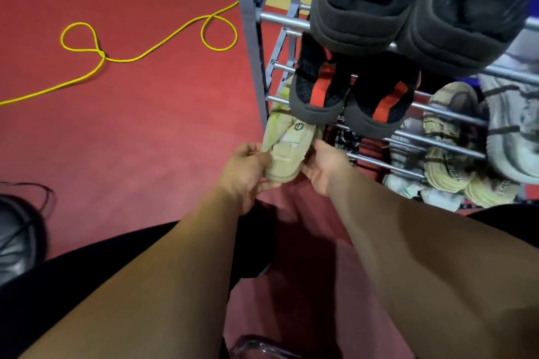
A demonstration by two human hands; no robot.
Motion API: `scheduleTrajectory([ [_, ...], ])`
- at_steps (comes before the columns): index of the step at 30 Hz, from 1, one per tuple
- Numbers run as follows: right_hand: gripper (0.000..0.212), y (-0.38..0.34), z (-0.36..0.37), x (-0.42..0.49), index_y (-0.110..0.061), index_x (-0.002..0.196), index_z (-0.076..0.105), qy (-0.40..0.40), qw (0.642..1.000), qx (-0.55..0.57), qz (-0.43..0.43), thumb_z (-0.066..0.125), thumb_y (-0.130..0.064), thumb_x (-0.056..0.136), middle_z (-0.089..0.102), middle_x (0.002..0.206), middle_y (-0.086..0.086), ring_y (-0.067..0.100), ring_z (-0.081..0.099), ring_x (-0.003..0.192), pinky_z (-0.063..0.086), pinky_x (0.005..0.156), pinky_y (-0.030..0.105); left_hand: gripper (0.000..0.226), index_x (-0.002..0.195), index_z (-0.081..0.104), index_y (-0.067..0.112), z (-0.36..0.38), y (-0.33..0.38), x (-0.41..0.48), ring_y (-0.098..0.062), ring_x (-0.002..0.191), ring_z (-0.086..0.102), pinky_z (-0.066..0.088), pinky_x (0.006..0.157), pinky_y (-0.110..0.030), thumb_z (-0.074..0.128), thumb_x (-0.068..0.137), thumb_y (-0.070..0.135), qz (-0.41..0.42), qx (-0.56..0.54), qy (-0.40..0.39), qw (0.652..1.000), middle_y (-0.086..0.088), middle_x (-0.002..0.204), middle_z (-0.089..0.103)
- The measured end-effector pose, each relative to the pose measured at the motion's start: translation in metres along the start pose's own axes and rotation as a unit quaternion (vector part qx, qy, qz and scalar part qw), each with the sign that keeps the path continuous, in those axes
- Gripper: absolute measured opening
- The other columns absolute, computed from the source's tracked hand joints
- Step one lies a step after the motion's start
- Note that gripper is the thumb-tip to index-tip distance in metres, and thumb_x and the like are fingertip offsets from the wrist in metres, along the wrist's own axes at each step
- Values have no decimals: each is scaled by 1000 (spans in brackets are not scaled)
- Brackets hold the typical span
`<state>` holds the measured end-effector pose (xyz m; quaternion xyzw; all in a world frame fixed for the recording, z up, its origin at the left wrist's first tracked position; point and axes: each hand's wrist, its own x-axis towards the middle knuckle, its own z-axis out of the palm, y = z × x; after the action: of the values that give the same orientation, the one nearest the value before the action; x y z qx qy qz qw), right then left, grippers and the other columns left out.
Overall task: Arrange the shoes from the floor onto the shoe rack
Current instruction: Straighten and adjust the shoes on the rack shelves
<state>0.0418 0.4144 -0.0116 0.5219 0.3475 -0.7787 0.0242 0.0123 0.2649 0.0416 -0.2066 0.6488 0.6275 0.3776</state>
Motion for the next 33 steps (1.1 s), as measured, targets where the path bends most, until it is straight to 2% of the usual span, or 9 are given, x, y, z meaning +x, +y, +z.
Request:
scheduleTrajectory([
  [3, 27, 1, -7, -7, -3, 125, 68, -24, 999, 19, -16, 59, -15, 103, 76, 116, 15, 28, 74, 107, 63, 88, 38, 26, 93, 58, 19, 6, -4, 6, -23, 76, 70, 61, 74, -42, 49, 91, -5, -10, -18, 8, 1000, -8, 96, 72],
  [7, 27, -7, -35, -25, 8, 126, 59, -25, 998, 48, -36, 61, -3, 101, 74, 114, 23, 28, 76, 96, 62, 89, 36, 35, 116, 64, 12, 24, -10, 6, -26, 85, 72, 62, 68, -36, 47, 91, -6, -13, -59, 17, 998, -11, 105, 75],
  [9, 35, -11, -54, -30, 5, 132, 49, 0, 996, 73, -43, 62, -2, 100, 71, 118, 25, 30, 75, 97, 61, 91, 39, 33, 111, 67, 13, 35, -9, 3, -26, 84, 71, 63, 71, -36, 46, 94, -6, -9, -66, 1, 998, -10, 100, 75],
  [11, 44, -15, -73, -33, 4, 139, 44, 12, 994, 98, -42, 62, -2, 100, 69, 122, 24, 29, 76, 94, 64, 83, 35, 34, 107, 69, 16, 45, -6, 5, -26, 84, 70, 60, 79, -39, 45, 95, -6, -3, -69, -12, 998, -9, 97, 75],
  [14, 36, -20, -97, -41, 6, 135, 53, -4, 994, 101, -40, 61, -5, 101, 71, 122, 24, 28, 77, 95, 64, 78, 33, 37, 121, 64, 13, 56, 1, 17, -25, 82, 69, 58, 80, -38, 46, 96, -6, 0, -86, -1, 996, -10, 98, 73],
  [18, 26, -21, -112, -49, 6, 123, 62, -22, 995, 90, -26, 62, -7, 101, 74, 115, 22, 30, 76, 102, 63, 88, 37, 28, 123, 58, 11, 63, 6, 37, -20, 79, 67, 59, 60, -26, 52, 98, -1, -45, -93, 37, 994, -10, 103, 67],
  [22, 29, -13, -108, -48, 8, 124, 61, -10, 996, 90, 1, 64, -7, 100, 75, 112, 22, 31, 76, 99, 64, 81, 35, 10, 104, 65, 0, 62, -10, 49, -27, 99, 64, 59, 91, -36, 58, 97, 2, -87, -70, 54, 992, -20, 111, 67],
  [25, 29, -11, -103, -43, 6, 125, 63, -4, 996, 84, 24, 64, -8, 100, 76, 110, 20, 30, 76, 99, 64, 81, 33, 20, 118, 62, -2, 61, -17, 49, -26, 109, 64, 57, 85, -30, 53, 101, 4, -87, -71, 38, 993, -21, 122, 66],
  [33, 25, -18, -83, -36, 3, 122, 65, -11, 996, 80, 30, 64, -10, 100, 76, 111, 19, 26, 77, 96, 64, 77, 29, 14, 113, 60, -3, 57, -16, 54, -31, 113, 68, 60, 85, -31, 58, 100, 1, -61, -51, 35, 996, -24, 121, 68],
])
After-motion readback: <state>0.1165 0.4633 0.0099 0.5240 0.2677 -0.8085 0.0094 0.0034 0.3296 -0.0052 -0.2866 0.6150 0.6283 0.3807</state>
